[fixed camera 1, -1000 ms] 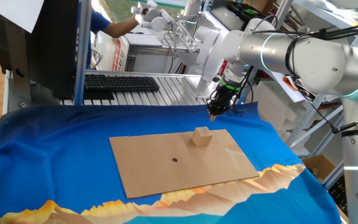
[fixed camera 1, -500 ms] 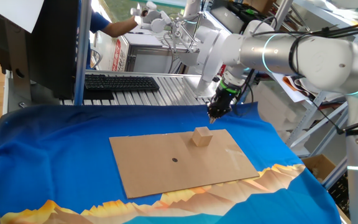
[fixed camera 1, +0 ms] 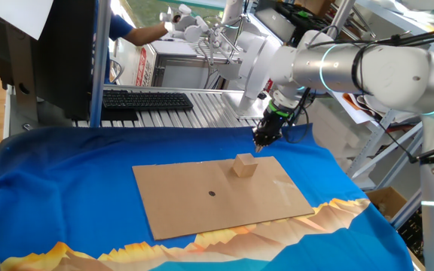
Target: Use the gripper to push the small block from left to right
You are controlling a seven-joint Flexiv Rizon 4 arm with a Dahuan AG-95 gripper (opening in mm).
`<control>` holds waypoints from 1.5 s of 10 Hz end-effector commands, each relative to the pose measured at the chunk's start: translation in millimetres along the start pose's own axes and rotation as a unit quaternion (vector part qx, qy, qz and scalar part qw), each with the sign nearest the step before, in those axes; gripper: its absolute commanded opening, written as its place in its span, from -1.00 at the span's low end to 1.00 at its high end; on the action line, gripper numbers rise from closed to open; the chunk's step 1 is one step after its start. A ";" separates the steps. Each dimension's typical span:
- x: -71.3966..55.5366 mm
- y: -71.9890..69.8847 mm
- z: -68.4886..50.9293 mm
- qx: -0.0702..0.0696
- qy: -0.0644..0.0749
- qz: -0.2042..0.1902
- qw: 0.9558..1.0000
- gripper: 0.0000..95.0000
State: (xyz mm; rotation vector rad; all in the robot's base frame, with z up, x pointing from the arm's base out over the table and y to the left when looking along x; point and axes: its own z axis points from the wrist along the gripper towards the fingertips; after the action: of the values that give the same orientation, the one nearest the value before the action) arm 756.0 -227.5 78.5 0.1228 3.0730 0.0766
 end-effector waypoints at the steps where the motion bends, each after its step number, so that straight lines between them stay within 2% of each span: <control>1: 7.3 -0.3 2.6 0.001 -0.005 0.003 1.000 -1.00; 3: 15.7 -3.0 10.8 -0.004 -0.010 0.007 1.000 -1.00; 6: 22.4 -4.8 16.2 -0.006 -0.012 0.013 1.000 -1.00; 10: 26.3 -4.2 19.6 -0.006 -0.014 0.019 1.000 -1.00; 15: 27.9 -2.8 29.3 -0.009 -0.016 0.023 1.000 -1.00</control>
State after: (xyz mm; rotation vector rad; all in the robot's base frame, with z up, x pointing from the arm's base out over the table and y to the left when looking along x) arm 730.6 -226.3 45.4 0.1942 3.0382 0.1077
